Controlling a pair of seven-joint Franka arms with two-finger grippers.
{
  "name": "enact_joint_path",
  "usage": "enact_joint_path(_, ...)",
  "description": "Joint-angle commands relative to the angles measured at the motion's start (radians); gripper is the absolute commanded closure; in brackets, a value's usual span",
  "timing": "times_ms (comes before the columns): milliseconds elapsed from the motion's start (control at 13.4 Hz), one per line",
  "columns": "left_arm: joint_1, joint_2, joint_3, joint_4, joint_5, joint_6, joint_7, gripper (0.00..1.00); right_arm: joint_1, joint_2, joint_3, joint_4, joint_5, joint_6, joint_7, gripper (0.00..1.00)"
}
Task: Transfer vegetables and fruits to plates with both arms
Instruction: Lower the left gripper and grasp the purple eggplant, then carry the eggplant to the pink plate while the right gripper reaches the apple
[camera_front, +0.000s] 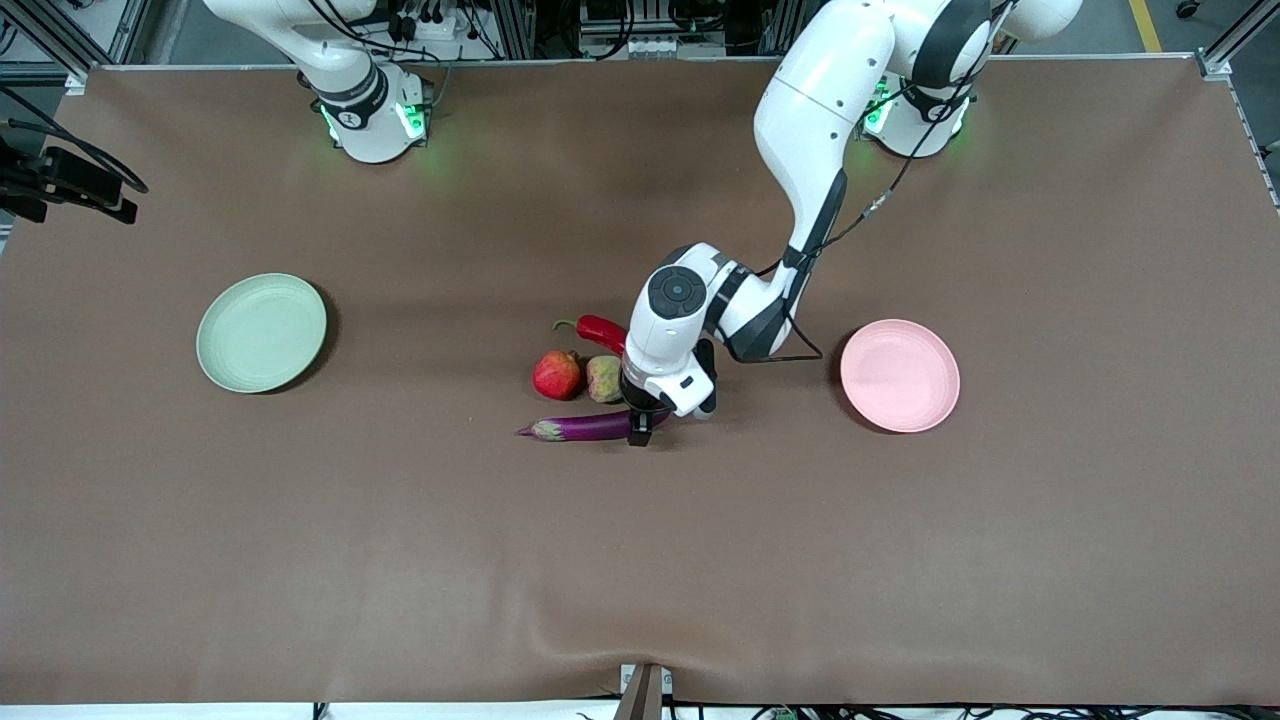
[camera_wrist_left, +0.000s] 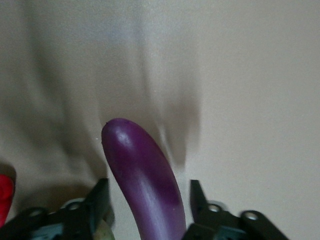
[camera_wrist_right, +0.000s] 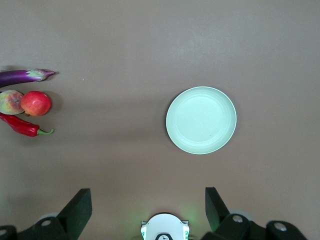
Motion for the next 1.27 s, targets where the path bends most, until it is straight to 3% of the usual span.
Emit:
enact_joint_path(0,-0.011,0.008,0.035,0.028,0.024,0.007,-0.025,1.00,-0.007,0.038,0.001,0.017,-0.016,-0.004,0.006,0.00)
enact_joint_path(373,0.001,-0.113,0.079,0.026,0.022,-0.060,-0.025,1.00,0.009,0.089,0.002,0.019,-0.028,-0.001,0.013,0.00)
enact_joint_path(596,0.047,-0.228,0.105,0.025,0.027,-0.140,-0.003,1.00,0.040,0.225,0.007,0.022,-0.028,0.011,0.006,0.00)
enact_joint_path(894,0.108,-0.343,0.099,0.014,0.019,-0.296,0.271,1.00,0.167,0.287,0.011,0.017,-0.028,0.146,0.026,0.00)
enact_joint_path(1192,0.199,-0.430,0.089,-0.041,0.007,-0.471,0.622,1.00,0.155,0.295,0.011,0.002,-0.013,0.125,0.112,0.00)
